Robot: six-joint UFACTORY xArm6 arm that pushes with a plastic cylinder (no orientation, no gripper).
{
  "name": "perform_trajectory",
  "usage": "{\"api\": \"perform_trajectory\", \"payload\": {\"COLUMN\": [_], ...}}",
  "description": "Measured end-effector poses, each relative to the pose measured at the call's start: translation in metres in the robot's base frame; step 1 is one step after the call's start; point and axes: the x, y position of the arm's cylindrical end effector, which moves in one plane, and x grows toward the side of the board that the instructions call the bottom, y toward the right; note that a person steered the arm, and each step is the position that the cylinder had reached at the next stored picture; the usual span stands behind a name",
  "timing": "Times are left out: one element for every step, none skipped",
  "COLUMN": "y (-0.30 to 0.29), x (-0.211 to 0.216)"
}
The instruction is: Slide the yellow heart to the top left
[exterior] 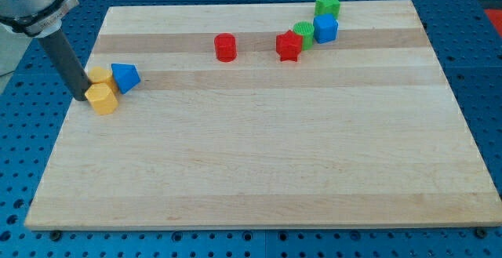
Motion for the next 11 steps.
{"api": "perform_trajectory", "payload": {"y": [0.016,0.012,0.011,0.013,0.013,0.025,0.049,0.048,0.053,0.078,0.083], "x": [0.0,0.0,-0.022,-0.061,-0.051,-0.043,-0.064,-0.091,-0.073,-0.065,-0.089]}}
